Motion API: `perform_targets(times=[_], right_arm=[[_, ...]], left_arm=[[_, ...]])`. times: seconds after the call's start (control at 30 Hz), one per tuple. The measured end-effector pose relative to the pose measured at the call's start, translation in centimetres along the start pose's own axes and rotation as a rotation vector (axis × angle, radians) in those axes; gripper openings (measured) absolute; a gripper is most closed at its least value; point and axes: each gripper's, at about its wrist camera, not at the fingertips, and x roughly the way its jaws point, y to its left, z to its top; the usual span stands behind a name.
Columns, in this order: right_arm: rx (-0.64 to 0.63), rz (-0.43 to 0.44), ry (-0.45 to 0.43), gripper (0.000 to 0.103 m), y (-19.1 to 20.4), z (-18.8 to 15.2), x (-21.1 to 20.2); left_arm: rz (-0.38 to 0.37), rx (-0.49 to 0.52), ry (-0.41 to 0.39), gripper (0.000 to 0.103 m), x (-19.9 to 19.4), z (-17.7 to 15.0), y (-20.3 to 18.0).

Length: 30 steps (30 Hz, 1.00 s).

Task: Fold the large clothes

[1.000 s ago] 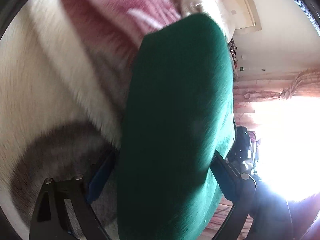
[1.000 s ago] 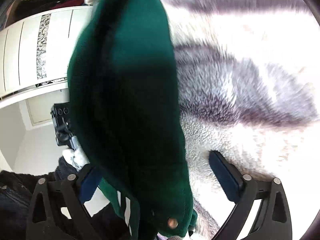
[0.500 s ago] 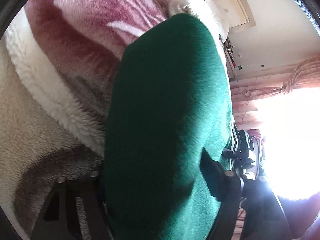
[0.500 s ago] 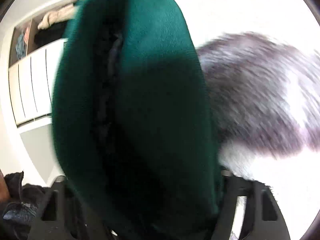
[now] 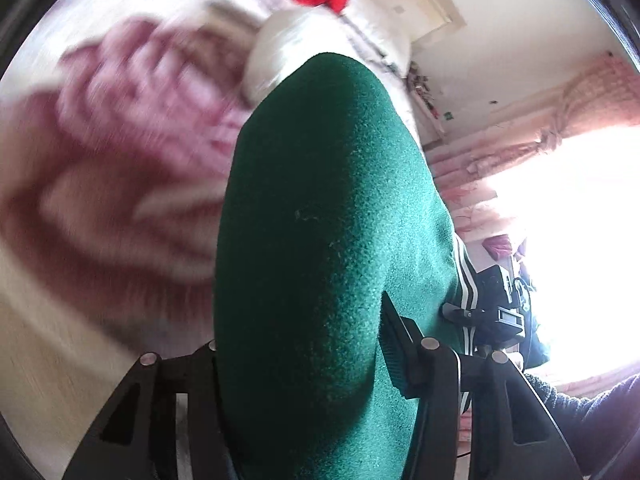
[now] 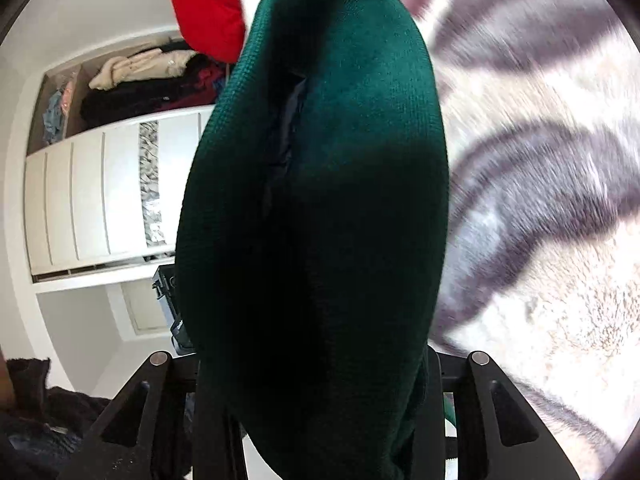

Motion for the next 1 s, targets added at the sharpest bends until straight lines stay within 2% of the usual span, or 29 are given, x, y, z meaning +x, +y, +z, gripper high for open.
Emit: perform_targets(times=[0.13, 0.33, 0.43, 0.53, 0.6, 0.67, 0.7, 0.77, 0.83, 0.9, 0.93, 1.0], right_arm=[[-0.045, 0.003, -0.078, 0.04, 4.8, 3.7, -0.6], [-0.097, -0.007, -0.178, 0.04, 11.7, 14.6, -1.0], [-0.117, -0.015, -0.195, 0.04, 13.8, 21.7, -0.3], [-0.121, -0.044, -0.191, 0.04, 14.1, 29.1, 1.4], [-0.102, -0.069, -0.171, 0.04, 13.1, 33.9, 3.3], [-0.069, -0.103, -0.151, 0.04, 10.9, 37.4, 5.9], [-0.054, -0.12, -0.136, 0.04, 9.6, 38.7, 6.9], [-0.044, -0.151, -0.118, 0.041, 7.9, 40.0, 8.5], [-0.037, -0.155, -0.11, 0.048, 6.9, 40.6, 9.3], [-0.016, -0.18, -0.124, 0.058, 6.8, 39.4, 8.6], [-0.013, -0.222, -0.138, 0.067, 7.6, 38.7, 8.3], [-0.065, -0.373, -0.187, 0.071, 9.2, 36.9, 7.0]], left_arm=[[-0.021, 0.064, -0.021, 0.047, 0.6, 7.5, -2.8], [-0.058, 0.116, -0.046, 0.047, 3.5, 20.7, -4.2], [-0.071, 0.119, -0.043, 0.048, 6.4, 26.8, -2.5], [-0.066, 0.082, -0.02, 0.048, 10.3, 30.6, 1.3], [-0.053, 0.047, 0.02, 0.049, 12.2, 31.5, 4.5], [-0.04, 0.048, 0.04, 0.055, 13.2, 31.3, 6.6], [-0.046, 0.045, 0.05, 0.06, 13.6, 31.2, 7.3], [-0.073, 0.044, 0.056, 0.062, 14.1, 30.8, 8.2], [-0.068, 0.055, 0.053, 0.063, 13.5, 30.2, 7.7], [-0.026, 0.073, 0.053, 0.064, 12.9, 30.0, 6.9], [-0.011, 0.069, 0.055, 0.064, 12.6, 29.9, 6.5], [0.031, 0.07, 0.055, 0.064, 12.2, 29.7, 5.9]])
